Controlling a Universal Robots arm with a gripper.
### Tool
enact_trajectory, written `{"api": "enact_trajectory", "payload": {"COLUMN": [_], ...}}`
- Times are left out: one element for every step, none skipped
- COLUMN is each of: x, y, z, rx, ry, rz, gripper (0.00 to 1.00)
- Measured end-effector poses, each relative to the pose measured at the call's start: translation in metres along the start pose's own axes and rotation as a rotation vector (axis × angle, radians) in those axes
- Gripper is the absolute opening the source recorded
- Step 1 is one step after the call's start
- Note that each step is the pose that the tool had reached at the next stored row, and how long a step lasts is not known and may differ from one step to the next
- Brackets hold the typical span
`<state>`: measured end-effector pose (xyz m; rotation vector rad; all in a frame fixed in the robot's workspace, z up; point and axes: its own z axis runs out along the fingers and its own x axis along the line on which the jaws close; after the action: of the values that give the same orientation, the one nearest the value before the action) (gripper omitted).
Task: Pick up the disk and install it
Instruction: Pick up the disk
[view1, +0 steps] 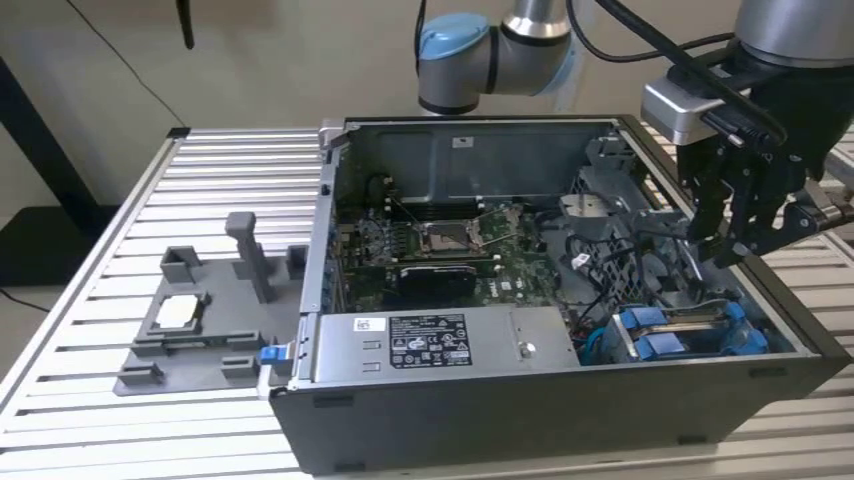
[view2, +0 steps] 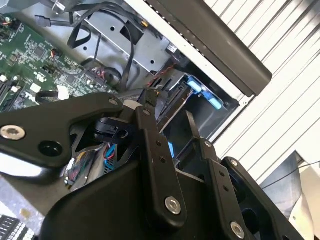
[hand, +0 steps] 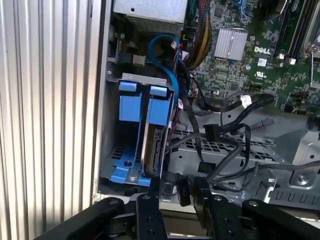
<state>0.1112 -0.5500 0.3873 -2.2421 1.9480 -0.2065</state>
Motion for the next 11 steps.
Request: {"api": "enact_trajectory", "payload": {"x": [-0.0006,-0.0010,-0.0010,-0.0010,-0.0010,-0.0010,-0.0011,-0.0011,-0.0011,-0.0012,-0.0012], "y": [0.0005,0.0006,0.0006,0.0006,0.0006,0.0006,0.0008,0.0008,0.0010,0.0010,0.0011], "z": [0.0002,0.0002,0.0003,0.0002,0.0003,0.0003,0.0007,0.0010,0.0014,0.0020,0.0026], "rx": [0.0007,0.0011,0.0011,0.0017,0.0019,0.0024,0.0041,0.0063,0.0099,0.0142,0.0185], "ry": [0.0006,0.0007,0.0007,0.0009,0.0009,0.0010,0.0012,0.0018,0.0029,0.0039,0.0045], "rz": [0.000,0.000,0.000,0.000,0.000,0.000,0.000,0.000,0.000,-0.001,-0.001], "gripper": [0.41,0.41,0.41,0.41,0.41,0.41,0.41,0.41,0.41,0.41,0.41]}}
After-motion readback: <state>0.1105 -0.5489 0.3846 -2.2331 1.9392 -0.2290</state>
